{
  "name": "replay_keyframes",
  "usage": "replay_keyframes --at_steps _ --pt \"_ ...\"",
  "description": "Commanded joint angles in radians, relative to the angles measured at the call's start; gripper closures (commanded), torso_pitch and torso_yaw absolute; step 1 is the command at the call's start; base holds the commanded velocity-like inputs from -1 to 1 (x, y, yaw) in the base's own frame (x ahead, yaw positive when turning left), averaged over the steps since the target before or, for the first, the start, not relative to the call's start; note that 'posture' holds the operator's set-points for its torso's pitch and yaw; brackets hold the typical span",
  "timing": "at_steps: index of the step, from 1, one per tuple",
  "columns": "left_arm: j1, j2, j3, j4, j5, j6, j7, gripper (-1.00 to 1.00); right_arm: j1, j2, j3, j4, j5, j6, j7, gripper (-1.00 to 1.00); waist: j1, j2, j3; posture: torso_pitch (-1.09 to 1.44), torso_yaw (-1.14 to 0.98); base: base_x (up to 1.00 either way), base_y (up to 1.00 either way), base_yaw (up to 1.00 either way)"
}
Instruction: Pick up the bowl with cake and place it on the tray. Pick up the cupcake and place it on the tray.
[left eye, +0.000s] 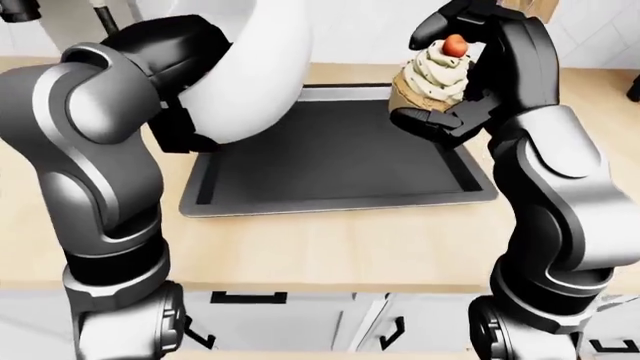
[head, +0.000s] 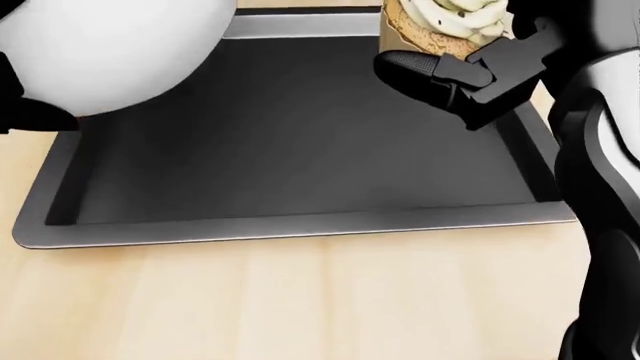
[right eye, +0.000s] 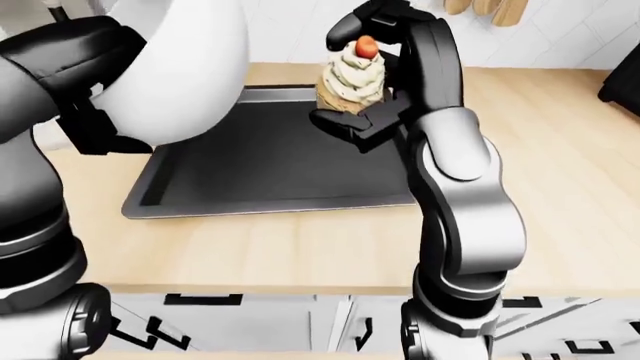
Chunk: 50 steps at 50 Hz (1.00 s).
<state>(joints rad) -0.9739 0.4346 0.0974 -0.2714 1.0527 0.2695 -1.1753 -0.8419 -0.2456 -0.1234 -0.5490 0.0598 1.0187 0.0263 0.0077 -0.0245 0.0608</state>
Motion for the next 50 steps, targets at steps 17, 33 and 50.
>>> replay_keyframes --at_steps 17,33,50 --pt "-0.072 -0.030 -0.003 -0.003 0.028 -0.035 0.088 1.00 -0.027 -0.031 -0.030 -0.024 0.010 -0.027 -0.018 1.00 0.011 -0.004 -0.137 -0.22 0.00 0.00 0.00 0.00" --pt "-0.174 -0.149 -0.074 0.337 0.054 -0.190 0.254 1.00 0.007 -0.103 -0.082 -0.021 0.003 -0.011 -0.036 1.00 0.026 -0.022 -0.162 -0.23 0.00 0.00 0.00 0.00" --pt "-0.308 -0.164 -0.099 0.843 0.092 -0.309 0.550 1.00 0.040 -0.099 -0.080 -0.012 0.024 -0.056 -0.054 1.00 0.009 -0.015 -0.175 -0.23 0.00 0.00 0.00 0.00"
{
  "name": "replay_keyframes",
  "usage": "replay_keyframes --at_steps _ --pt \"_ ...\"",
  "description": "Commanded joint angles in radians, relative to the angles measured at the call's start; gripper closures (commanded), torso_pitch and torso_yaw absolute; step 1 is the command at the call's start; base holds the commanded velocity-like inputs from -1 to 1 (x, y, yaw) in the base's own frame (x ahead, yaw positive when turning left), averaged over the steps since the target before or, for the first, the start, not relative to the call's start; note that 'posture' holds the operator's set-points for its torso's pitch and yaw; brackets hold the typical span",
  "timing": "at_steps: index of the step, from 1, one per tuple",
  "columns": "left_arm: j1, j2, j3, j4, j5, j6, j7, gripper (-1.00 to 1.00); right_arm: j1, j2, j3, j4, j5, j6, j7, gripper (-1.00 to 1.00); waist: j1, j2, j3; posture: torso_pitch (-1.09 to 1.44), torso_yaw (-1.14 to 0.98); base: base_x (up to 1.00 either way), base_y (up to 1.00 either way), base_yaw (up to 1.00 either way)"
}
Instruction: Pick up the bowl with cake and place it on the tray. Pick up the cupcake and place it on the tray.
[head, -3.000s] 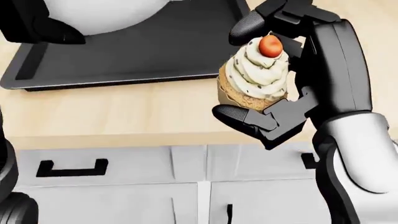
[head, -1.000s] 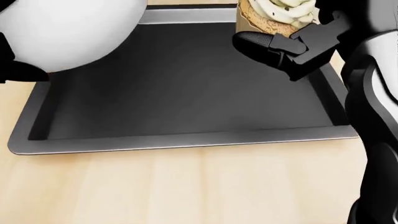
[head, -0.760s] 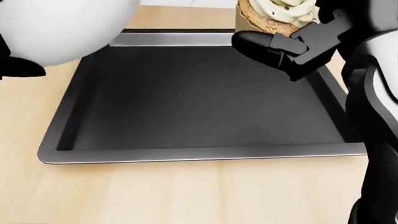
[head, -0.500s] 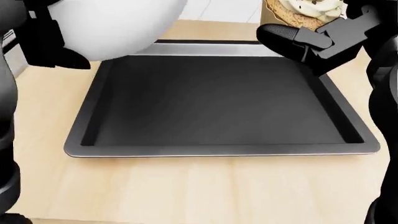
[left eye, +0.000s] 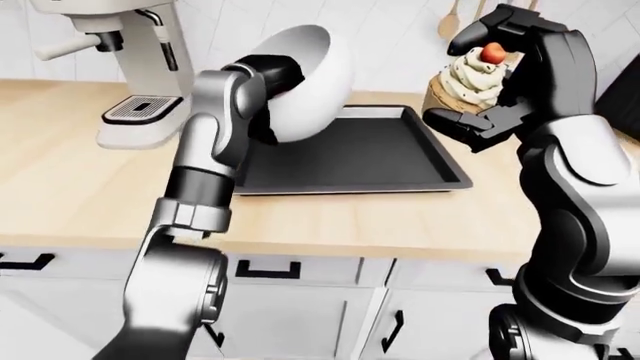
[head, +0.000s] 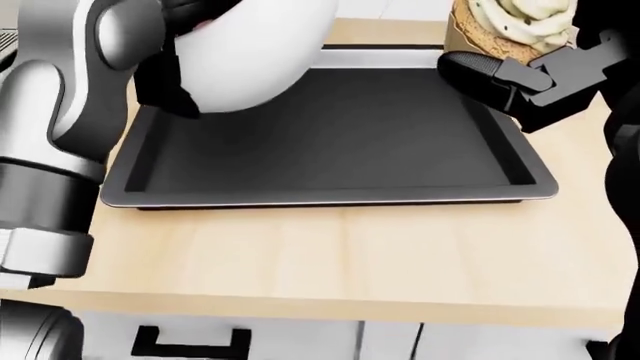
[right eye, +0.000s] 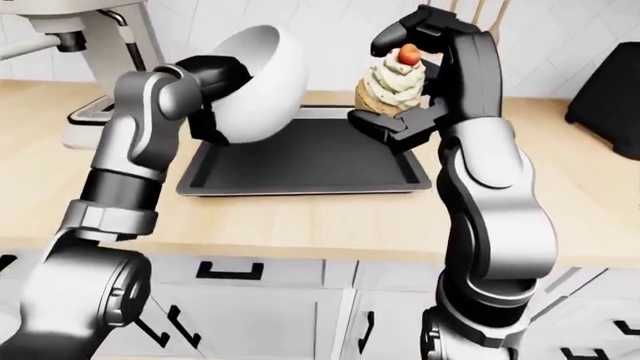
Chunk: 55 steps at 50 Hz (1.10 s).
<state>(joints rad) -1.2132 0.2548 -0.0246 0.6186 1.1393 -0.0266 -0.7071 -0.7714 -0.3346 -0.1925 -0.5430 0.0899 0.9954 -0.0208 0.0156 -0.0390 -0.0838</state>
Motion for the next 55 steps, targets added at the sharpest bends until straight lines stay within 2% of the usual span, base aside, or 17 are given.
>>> replay_keyframes --at_steps 1,4,8,17,28,43,49,51,53,54,55 --pt "-0.081 0.018 0.021 -0.021 0.009 -0.017 0.094 1.00 -0.031 -0.009 -0.009 -0.021 -0.005 -0.029 -0.007 1.00 0.000 0.000 -0.031 -0.23 0.00 0.00 0.00 0.00" --pt "-0.127 0.027 0.014 0.079 0.019 -0.038 0.140 1.00 -0.029 -0.006 -0.008 -0.027 -0.006 -0.025 -0.007 1.00 -0.002 0.002 -0.032 -0.23 0.00 0.00 0.00 0.00" --pt "-0.168 0.032 0.005 0.157 0.030 -0.070 0.149 1.00 -0.027 -0.004 -0.008 -0.022 -0.006 -0.031 -0.007 1.00 -0.005 0.005 -0.034 -0.23 0.00 0.00 0.00 0.00" --pt "-0.230 0.036 -0.011 0.232 0.064 -0.133 0.093 1.00 -0.023 -0.004 -0.011 -0.006 -0.004 -0.053 -0.007 1.00 -0.006 0.004 -0.042 -0.23 0.00 0.00 0.00 0.00" --pt "-0.181 0.018 -0.010 0.143 0.085 -0.175 -0.054 1.00 -0.029 -0.012 -0.019 -0.020 0.007 -0.035 -0.012 1.00 -0.007 0.004 -0.055 -0.23 0.00 0.00 0.00 0.00" --pt "-0.176 0.007 -0.006 0.133 0.100 -0.195 -0.108 1.00 -0.027 -0.015 -0.023 -0.015 0.016 -0.039 -0.022 1.00 -0.008 0.004 -0.056 -0.23 0.00 0.00 0.00 0.00" --pt "-0.170 0.003 -0.006 0.127 0.097 -0.196 -0.119 0.65 -0.024 -0.017 -0.026 -0.016 0.022 -0.040 -0.025 1.00 -0.008 0.003 -0.054 -0.23 0.00 0.00 0.00 0.00" --pt "-0.170 0.002 -0.006 0.121 0.097 -0.194 -0.124 0.44 -0.023 -0.018 -0.028 -0.014 0.024 -0.043 -0.026 1.00 -0.008 0.003 -0.054 -0.23 0.00 0.00 0.00 0.00" --pt "-0.166 0.001 -0.006 0.118 0.097 -0.195 -0.126 0.42 -0.021 -0.019 -0.029 -0.013 0.026 -0.047 -0.027 1.00 -0.007 0.003 -0.054 -0.23 0.00 0.00 0.00 0.00" --pt "-0.164 -0.003 -0.008 0.113 0.094 -0.200 -0.135 0.14 -0.023 -0.021 -0.039 -0.011 0.030 -0.045 -0.029 1.00 -0.007 0.003 -0.053 -0.23 0.00 0.00 0.00 0.00" --pt "-0.164 -0.003 -0.007 0.109 0.093 -0.200 -0.138 0.11 -0.025 -0.022 -0.040 -0.014 0.033 -0.041 -0.031 1.00 -0.007 0.003 -0.053 -0.23 0.00 0.00 0.00 0.00"
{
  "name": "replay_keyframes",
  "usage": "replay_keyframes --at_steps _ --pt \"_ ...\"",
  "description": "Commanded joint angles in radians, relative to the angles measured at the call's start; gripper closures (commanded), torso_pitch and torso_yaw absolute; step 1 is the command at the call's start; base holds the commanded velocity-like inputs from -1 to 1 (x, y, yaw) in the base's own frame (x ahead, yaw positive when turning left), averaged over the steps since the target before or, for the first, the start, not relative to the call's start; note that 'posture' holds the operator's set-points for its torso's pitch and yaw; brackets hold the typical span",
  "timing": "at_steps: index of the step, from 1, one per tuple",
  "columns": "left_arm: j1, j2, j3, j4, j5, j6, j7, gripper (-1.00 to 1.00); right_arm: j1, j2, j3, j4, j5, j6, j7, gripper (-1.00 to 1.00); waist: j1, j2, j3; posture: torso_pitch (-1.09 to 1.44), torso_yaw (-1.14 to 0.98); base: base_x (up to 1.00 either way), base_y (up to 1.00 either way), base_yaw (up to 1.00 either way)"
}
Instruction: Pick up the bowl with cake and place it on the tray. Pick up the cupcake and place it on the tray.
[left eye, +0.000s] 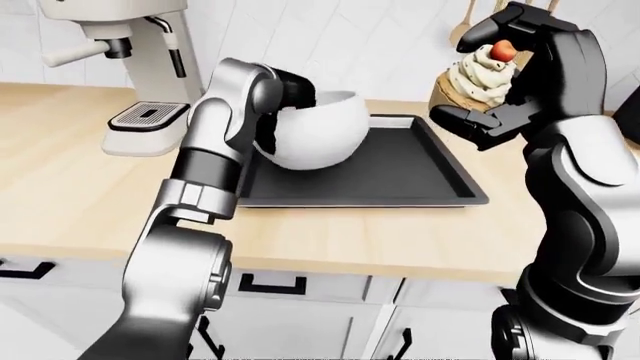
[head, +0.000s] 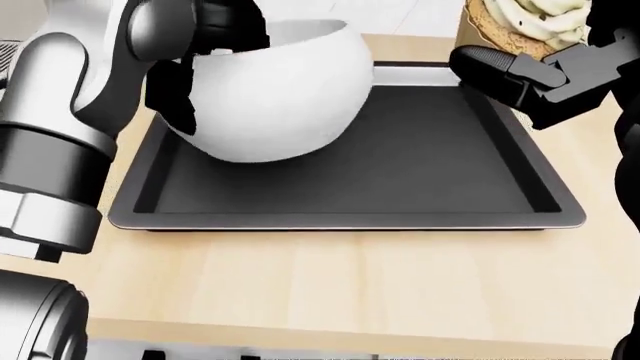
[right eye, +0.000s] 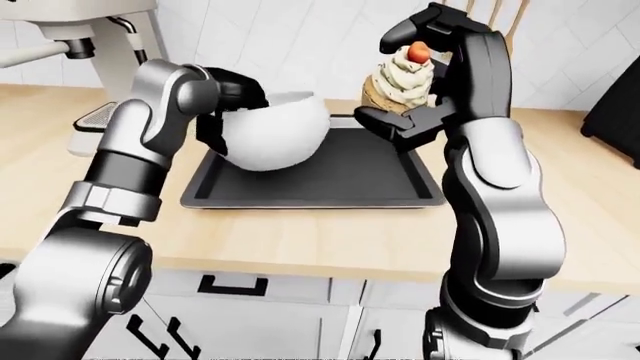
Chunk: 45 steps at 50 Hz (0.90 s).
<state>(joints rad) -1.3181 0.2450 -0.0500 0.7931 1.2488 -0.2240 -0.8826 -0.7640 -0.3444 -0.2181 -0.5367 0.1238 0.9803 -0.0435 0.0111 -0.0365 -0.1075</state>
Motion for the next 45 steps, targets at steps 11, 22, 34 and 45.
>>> replay_keyframes --at_steps 11,22,34,45 --pt "-0.039 0.004 0.017 -0.097 -0.019 -0.011 0.017 -0.36 -0.027 -0.025 -0.022 -0.021 0.023 -0.029 -0.023 1.00 0.001 -0.004 -0.022 -0.23 0.00 0.00 0.00 0.00" --pt "-0.025 0.035 0.053 -0.184 -0.051 0.002 -0.029 -0.54 -0.029 -0.042 -0.031 -0.026 0.044 -0.021 -0.034 1.00 0.001 -0.003 -0.025 -0.23 0.00 0.00 0.00 0.00" --pt "0.058 0.053 0.120 -0.693 -0.264 0.378 -0.096 -1.00 -0.059 -0.039 0.007 0.029 0.020 -0.037 -0.024 1.00 -0.004 0.007 -0.013 -0.23 0.00 0.00 0.00 0.00" --pt "0.159 0.075 0.132 -0.926 -0.329 0.589 -0.039 -1.00 -0.070 -0.037 0.020 0.254 -0.047 -0.175 0.023 1.00 -0.004 0.012 -0.019 -0.23 0.00 0.00 0.00 0.00"
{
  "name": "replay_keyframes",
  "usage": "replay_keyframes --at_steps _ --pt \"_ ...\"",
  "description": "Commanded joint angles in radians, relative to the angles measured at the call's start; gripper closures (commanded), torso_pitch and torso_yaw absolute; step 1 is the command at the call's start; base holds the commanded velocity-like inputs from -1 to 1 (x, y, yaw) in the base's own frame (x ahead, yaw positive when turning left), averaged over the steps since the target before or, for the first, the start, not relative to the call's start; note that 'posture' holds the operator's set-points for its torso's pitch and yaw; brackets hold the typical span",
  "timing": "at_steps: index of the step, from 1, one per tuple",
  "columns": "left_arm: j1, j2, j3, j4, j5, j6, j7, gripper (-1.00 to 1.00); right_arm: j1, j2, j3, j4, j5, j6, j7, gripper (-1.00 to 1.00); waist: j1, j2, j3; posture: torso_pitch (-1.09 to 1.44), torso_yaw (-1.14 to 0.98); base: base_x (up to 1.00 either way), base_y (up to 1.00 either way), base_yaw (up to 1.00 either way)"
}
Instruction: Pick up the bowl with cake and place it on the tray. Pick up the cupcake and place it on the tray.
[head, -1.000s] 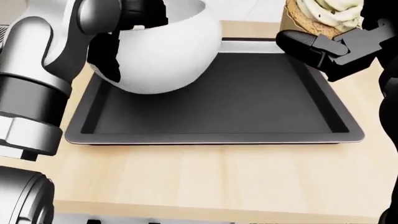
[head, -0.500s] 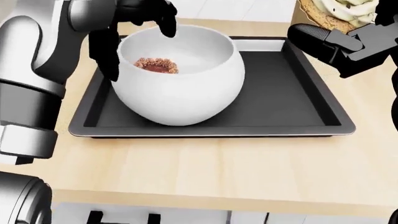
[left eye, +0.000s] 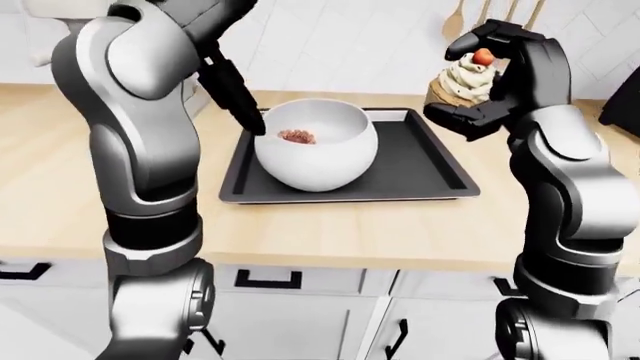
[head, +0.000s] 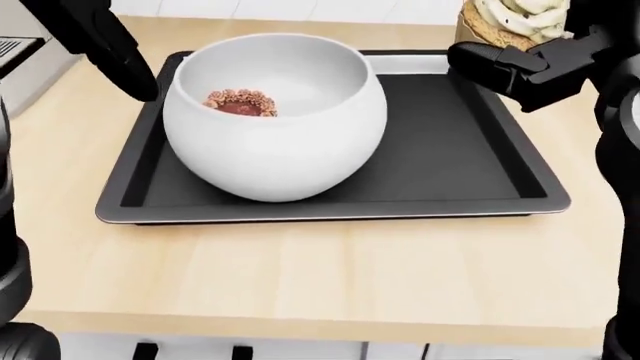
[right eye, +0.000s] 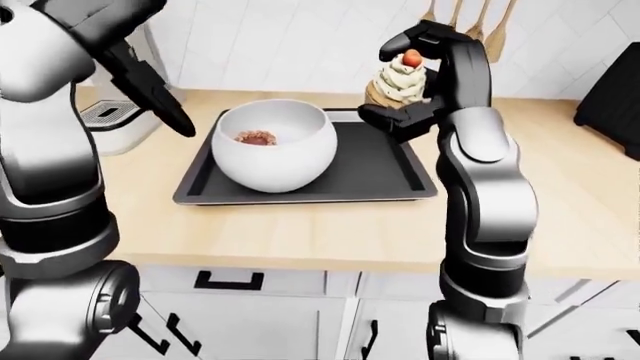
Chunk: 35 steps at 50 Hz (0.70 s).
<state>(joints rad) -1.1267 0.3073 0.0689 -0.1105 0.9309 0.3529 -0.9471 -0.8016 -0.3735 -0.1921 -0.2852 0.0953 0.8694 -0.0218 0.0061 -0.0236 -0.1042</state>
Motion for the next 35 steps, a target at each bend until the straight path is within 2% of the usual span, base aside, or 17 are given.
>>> replay_keyframes --at_steps 1,9,16,29,35 --pt "-0.032 0.019 0.013 -0.039 -0.015 0.027 0.016 -1.00 -0.033 -0.002 -0.001 0.054 -0.031 -0.100 -0.001 1.00 0.001 0.000 -0.023 -0.23 0.00 0.00 0.00 0.00" --pt "-0.023 0.039 0.007 -0.056 -0.041 0.043 0.022 -1.00 -0.064 0.027 0.018 0.216 -0.069 -0.191 -0.011 1.00 0.001 0.001 -0.029 -0.23 0.00 0.00 0.00 0.00" --pt "-0.033 0.043 0.005 -0.051 -0.047 0.042 0.014 -1.00 -0.098 0.034 0.026 0.432 -0.111 -0.323 -0.040 1.00 0.003 0.002 -0.033 -0.23 0.00 0.00 0.00 0.00" --pt "-0.020 0.053 0.007 -0.062 -0.055 0.041 0.010 -1.00 -0.120 0.063 0.050 0.709 -0.178 -0.526 -0.090 1.00 0.003 0.005 -0.039 -0.23 0.00 0.00 0.00 0.00" --pt "0.002 0.049 0.012 -0.072 -0.058 0.040 0.018 -1.00 -0.113 0.072 0.053 0.756 -0.193 -0.564 -0.101 1.00 0.004 0.004 -0.040 -0.23 0.00 0.00 0.00 0.00"
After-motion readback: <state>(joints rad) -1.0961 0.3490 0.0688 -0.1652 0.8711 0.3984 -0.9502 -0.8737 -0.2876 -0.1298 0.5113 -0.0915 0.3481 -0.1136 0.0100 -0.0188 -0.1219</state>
